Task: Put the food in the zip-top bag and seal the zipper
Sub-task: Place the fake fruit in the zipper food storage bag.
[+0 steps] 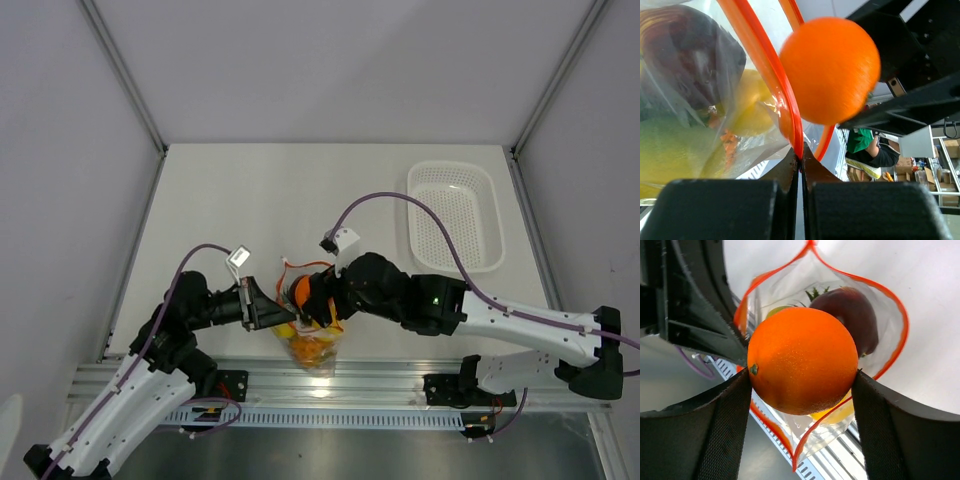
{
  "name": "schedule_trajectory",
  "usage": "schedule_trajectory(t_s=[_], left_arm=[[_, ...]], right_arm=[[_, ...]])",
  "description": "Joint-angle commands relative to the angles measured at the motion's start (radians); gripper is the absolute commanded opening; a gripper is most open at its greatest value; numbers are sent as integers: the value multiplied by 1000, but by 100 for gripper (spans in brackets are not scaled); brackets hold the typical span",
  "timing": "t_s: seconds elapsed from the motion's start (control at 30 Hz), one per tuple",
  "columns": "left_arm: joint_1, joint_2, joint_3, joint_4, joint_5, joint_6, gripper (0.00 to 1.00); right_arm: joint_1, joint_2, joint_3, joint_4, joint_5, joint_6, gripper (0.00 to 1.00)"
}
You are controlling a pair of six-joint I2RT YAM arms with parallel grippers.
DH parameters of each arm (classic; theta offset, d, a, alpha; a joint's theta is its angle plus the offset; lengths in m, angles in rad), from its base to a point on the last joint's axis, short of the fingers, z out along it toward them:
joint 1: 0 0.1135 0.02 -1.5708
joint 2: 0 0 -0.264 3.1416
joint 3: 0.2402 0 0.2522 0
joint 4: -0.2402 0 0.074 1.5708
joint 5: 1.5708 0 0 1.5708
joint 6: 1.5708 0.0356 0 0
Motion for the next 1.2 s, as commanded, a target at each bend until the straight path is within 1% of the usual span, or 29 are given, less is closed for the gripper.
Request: schedule_trajectory(t_s=[0.0, 0.03, 0.13, 0.33, 0.4, 0.47, 0.5, 0.53, 0.57, 0.6, 0.63, 0.7, 0.73, 0.83, 0.93, 1.17], left_arm=[[-3, -25, 4, -31, 25, 31, 1], [-3, -30, 6, -33, 25, 33, 1], [-4, -41, 3, -31, 23, 36, 1], [-4, -50, -4, -13, 26, 31, 1], [-3, -57, -5, -14, 23, 31, 0], [-3, -61, -4, -18, 23, 30, 1], [-3, -62, -4, -21, 21, 31, 1], [-3, -64, -2, -22, 21, 31, 1], [-3, -67, 0, -25, 23, 31, 1], [-3, -68, 0, -27, 21, 31, 1], [-4, -71, -2, -31, 21, 31, 1], [-4, -76, -2, -36, 21, 30, 0], [-4, -74, 0, -41, 21, 30, 1], [-3, -79, 6, -44, 18, 30, 1], [-3, -79, 13, -51, 17, 30, 1], [-4, -102, 41, -83, 6, 30, 1]], right_arm=[[15, 11, 54, 5, 95, 23, 69], [24, 15, 63, 2, 101, 23, 99], [53, 34, 95, -27, 140, 24, 99], [145, 32, 162, -125, 288, 24, 99], [188, 18, 191, -171, 365, 33, 99], [222, -3, 179, -200, 475, 78, 99], [222, -18, 163, -200, 480, 131, 99], [221, -59, 142, -167, 471, 142, 99], [219, -86, 114, -133, 404, 129, 99], [219, -116, 49, -92, 357, 77, 99], [221, -177, 16, -17, 282, 60, 99], [221, -230, -77, 34, 235, 43, 99], [222, -259, -94, 33, 229, 44, 99], [222, -265, -113, -24, 227, 40, 99], [221, -244, -114, -39, 200, 18, 99], [221, -198, -130, -15, 178, -2, 94]])
